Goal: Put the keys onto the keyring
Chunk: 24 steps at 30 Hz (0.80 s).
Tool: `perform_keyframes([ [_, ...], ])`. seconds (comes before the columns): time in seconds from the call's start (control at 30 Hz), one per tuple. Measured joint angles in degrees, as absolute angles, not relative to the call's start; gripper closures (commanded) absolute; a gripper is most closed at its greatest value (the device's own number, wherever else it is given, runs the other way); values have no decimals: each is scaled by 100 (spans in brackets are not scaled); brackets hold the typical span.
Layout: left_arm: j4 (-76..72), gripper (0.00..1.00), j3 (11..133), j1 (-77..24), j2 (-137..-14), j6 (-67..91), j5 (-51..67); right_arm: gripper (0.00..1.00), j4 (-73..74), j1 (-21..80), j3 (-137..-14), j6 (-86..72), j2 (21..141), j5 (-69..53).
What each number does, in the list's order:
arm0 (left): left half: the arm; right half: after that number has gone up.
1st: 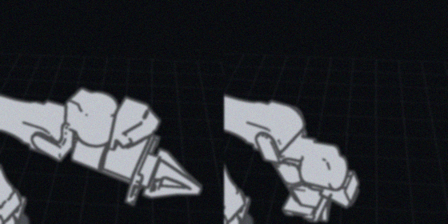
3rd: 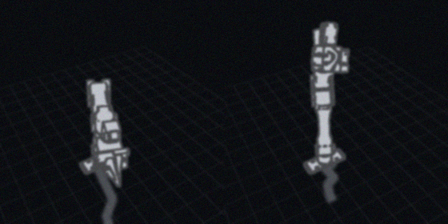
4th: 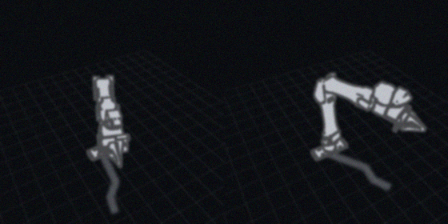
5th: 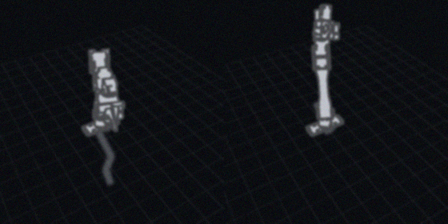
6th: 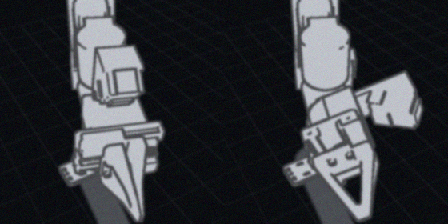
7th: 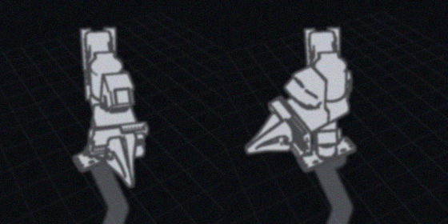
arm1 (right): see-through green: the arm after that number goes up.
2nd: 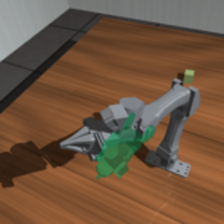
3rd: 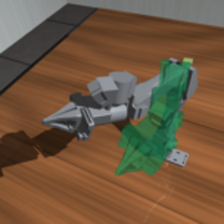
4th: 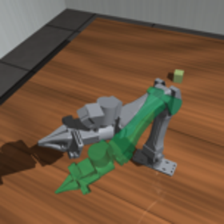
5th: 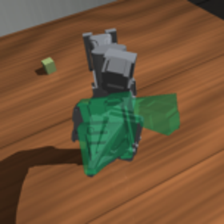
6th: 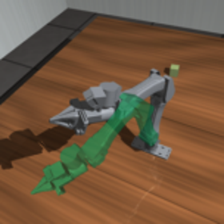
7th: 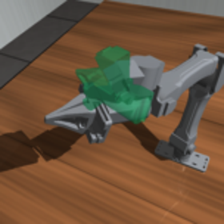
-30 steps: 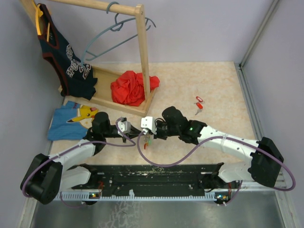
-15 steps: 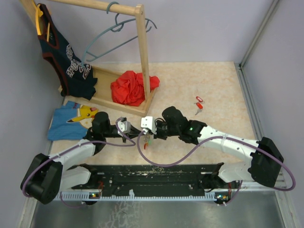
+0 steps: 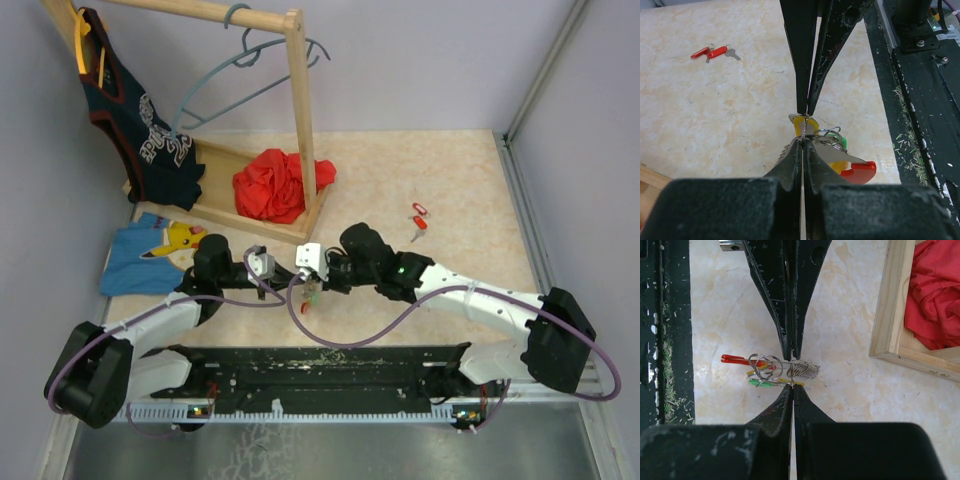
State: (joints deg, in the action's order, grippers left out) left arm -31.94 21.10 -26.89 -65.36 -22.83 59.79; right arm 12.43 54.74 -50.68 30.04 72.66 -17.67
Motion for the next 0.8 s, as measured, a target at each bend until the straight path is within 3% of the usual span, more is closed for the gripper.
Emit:
perform_keyframes([
  [0.8, -2853, 100, 2161, -2694, -6353, -2300, 5784, 100, 1142, 5583, -5070, 2834, 7306, -1549],
])
